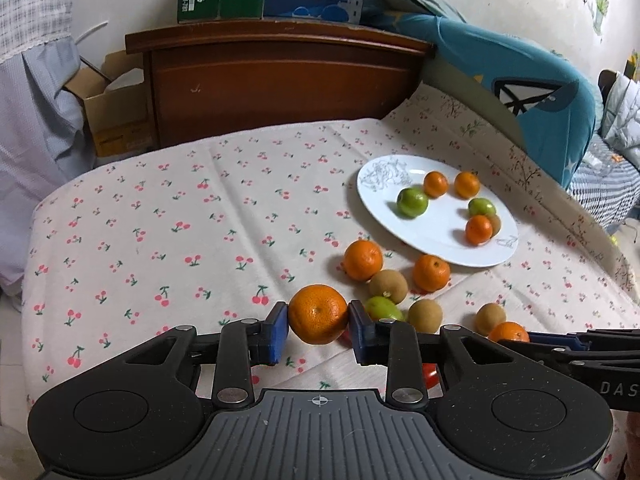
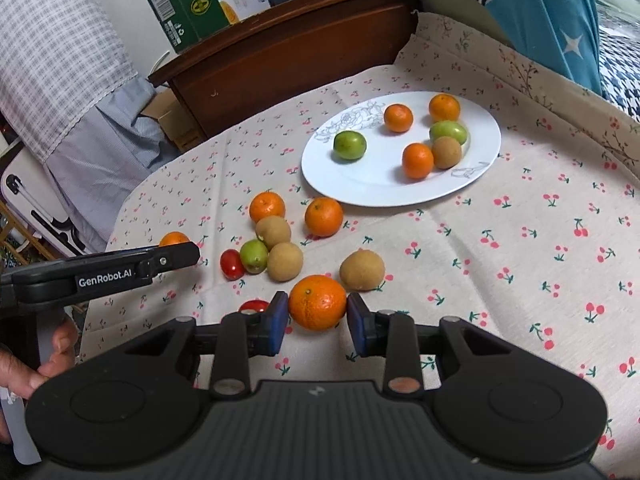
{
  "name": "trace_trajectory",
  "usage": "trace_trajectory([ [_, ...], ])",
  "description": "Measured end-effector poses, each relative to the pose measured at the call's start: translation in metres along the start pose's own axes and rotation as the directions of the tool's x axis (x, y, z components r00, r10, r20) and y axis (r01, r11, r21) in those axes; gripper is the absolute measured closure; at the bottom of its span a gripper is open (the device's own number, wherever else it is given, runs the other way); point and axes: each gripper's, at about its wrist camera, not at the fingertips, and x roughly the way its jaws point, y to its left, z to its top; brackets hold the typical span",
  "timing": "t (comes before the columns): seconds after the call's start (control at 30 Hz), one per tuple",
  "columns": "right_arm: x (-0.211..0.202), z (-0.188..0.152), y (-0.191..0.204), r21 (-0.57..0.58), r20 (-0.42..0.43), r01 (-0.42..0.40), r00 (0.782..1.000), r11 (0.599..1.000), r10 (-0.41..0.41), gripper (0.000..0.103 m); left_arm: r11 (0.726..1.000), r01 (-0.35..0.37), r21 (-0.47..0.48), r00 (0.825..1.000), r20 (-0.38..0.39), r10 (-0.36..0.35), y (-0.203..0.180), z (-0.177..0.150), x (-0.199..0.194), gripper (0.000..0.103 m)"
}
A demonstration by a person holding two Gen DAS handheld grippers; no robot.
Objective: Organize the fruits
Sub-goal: 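Grasp a mandarin with the left tool while the right tool grasps another mandarin, then carry both mandarins over the plate and open the left tool to release its mandarin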
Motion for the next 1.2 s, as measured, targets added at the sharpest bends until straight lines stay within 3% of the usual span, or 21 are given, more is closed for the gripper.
trace_trajectory([
  [0.53, -0.026, 0.055, -0.018, 0.016, 0.1, -0.051, 0.994, 0.999, 0.049, 0.071, 0.997, 0.071, 0.034, 0.992, 0.099, -0.074, -0.025, 0.028, -0.018, 0.074],
  [0.87, -0.025, 0.096, -0.045, 0.056, 0.147, -0.03, 0.989, 0.998, 0.022, 0.071, 0.99, 0.128, 0.066, 0.987, 0.085, -0.133, -0.043, 0.051, -0.002, 0.073],
  [1.2, -0.002, 0.118, -0.058, 0.1, 0.125, -0.039, 0.992, 0.994, 0.026, 0.071, 0.978, 0.174, 0.111, 0.982, 0.051, -0.18, -0.06, 0.063, 0.027, 0.073],
])
